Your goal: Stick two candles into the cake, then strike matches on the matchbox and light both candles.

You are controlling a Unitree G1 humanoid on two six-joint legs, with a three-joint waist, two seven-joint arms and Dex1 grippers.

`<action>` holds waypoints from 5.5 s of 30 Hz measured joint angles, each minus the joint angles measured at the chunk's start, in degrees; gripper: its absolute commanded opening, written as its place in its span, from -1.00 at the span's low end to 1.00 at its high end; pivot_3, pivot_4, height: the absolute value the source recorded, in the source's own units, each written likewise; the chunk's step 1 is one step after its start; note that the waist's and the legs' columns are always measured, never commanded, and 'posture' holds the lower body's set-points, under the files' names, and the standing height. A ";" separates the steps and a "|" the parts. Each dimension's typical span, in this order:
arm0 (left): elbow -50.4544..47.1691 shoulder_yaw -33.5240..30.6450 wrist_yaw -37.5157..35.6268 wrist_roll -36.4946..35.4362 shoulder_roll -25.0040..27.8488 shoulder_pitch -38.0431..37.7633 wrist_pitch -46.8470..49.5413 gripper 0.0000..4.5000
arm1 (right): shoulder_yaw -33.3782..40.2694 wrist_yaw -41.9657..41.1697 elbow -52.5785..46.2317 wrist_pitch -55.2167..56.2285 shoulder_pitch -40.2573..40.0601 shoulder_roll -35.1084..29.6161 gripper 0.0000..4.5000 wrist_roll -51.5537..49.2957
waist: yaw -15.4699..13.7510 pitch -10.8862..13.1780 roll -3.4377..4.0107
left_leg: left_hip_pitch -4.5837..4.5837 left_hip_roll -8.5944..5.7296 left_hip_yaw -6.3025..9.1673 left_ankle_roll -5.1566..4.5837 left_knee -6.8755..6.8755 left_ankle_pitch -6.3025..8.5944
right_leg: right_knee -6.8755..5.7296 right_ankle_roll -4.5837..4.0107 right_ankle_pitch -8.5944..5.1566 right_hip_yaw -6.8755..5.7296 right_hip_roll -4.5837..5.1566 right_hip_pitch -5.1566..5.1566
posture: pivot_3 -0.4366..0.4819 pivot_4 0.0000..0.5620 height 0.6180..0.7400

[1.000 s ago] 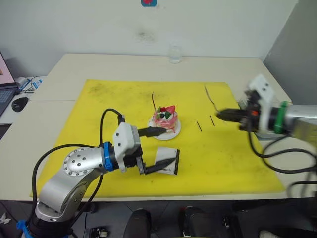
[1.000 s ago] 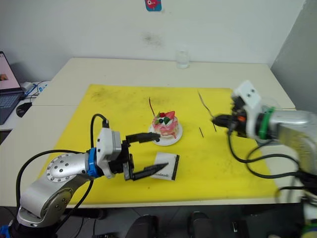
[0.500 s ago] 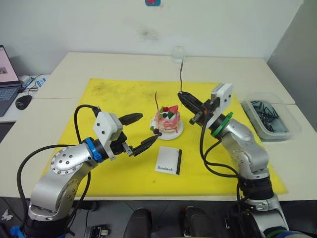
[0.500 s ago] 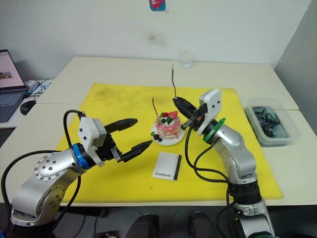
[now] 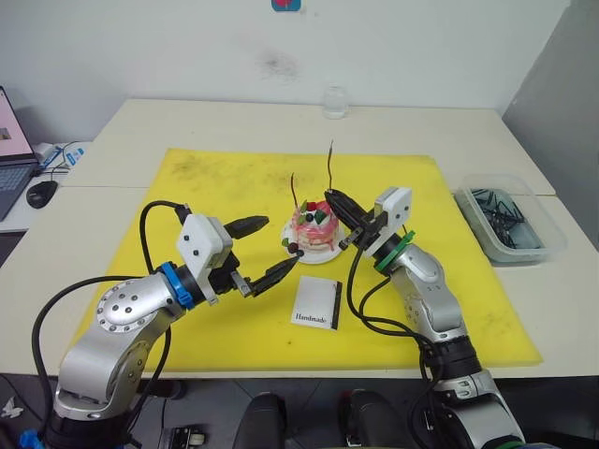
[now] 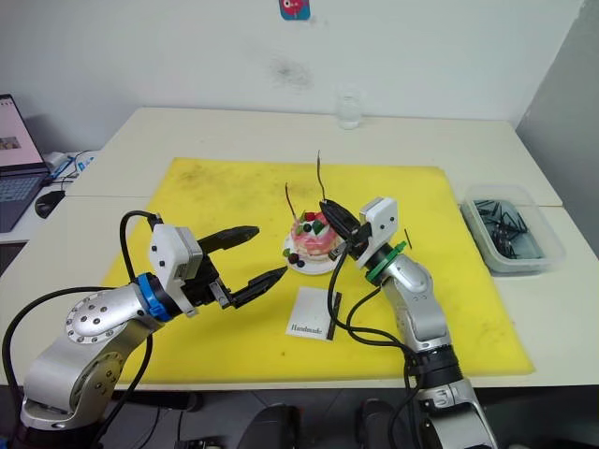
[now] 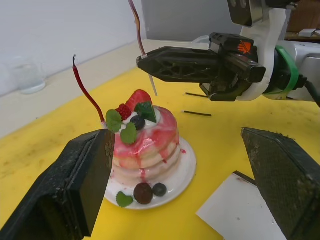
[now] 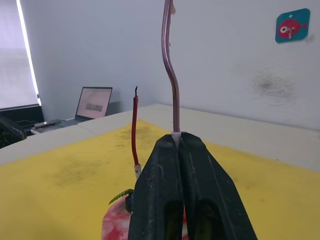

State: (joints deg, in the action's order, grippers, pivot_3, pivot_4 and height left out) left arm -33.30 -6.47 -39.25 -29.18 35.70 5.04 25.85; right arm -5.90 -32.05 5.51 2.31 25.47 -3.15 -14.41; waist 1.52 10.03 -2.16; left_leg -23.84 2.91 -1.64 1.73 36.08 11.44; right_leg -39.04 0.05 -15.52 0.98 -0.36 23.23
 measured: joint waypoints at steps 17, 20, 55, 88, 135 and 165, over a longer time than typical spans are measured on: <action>-0.20 1.01 -0.31 -0.09 -0.12 1.33 0.03 1.00 | 0.08 0.54 5.43 4.75 -1.76 1.58 -0.99 1.91 | 0.07 0.00 0.01 | 0.01 0.00 -0.01 0.00 0.00 0.00 | 0.00 0.00 0.00 0.02 0.05 0.00 | -0.05 -0.47 1.00; -0.20 1.25 -0.31 -0.09 -0.12 1.37 0.03 1.00 | 0.10 0.87 5.98 5.55 -1.75 1.72 -0.99 1.97 | 0.07 0.00 0.01 | 0.01 0.00 -0.01 0.00 0.00 0.00 | 0.00 0.00 0.00 0.01 0.05 0.00 | -0.05 -0.47 1.00; -0.40 2.60 -0.20 0.04 -0.93 0.08 0.04 1.00 | -0.94 2.37 10.25 14.16 -5.51 3.16 -0.23 5.18 | 0.10 -0.03 0.02 | 0.06 0.04 -0.02 0.00 0.00 0.00 | -0.01 -0.01 0.00 0.03 0.09 -0.03 | -0.05 -0.47 1.00; 5.69 -7.38 -3.59 -31.34 13.82 -1.36 40.08 1.00 | -0.50 -11.79 -31.16 -22.29 -21.76 -30.05 -0.03 -4.13 | 0.01 0.02 0.01 | 0.04 -0.08 0.03 0.00 -0.03 0.01 | 0.03 -0.12 -0.11 -0.10 0.32 -0.01 | -0.05 -0.47 1.00; 23.20 -3.78 17.87 -39.31 -8.83 17.44 65.46 1.00 | -17.74 -13.83 -31.11 -48.17 -2.02 -27.37 -0.99 2.18 | -0.22 0.01 -0.11 | -0.05 -0.28 0.09 0.01 0.00 0.00 | 0.07 0.11 -0.08 -0.07 0.41 -0.03 | -0.05 -0.47 1.00; 19.11 4.48 11.21 -42.07 -6.93 19.89 65.77 -0.98 | 2.09 -11.39 -42.38 -61.27 -9.90 -37.56 -1.00 -9.48 | -0.09 0.02 -0.13 | -0.07 -0.28 0.09 0.00 -0.02 0.01 | 0.08 0.11 -0.09 -0.07 0.39 0.00 | -0.05 -0.47 1.00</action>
State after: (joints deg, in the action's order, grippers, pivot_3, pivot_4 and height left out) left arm -14.19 -1.99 -28.03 -71.25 28.77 24.92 91.61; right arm -3.81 -43.45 -36.87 -58.96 15.56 -40.71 -23.89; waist 1.43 10.05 -2.28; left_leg -23.91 2.63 -1.55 1.73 36.06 11.45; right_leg -38.96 0.16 -15.61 0.91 0.03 23.23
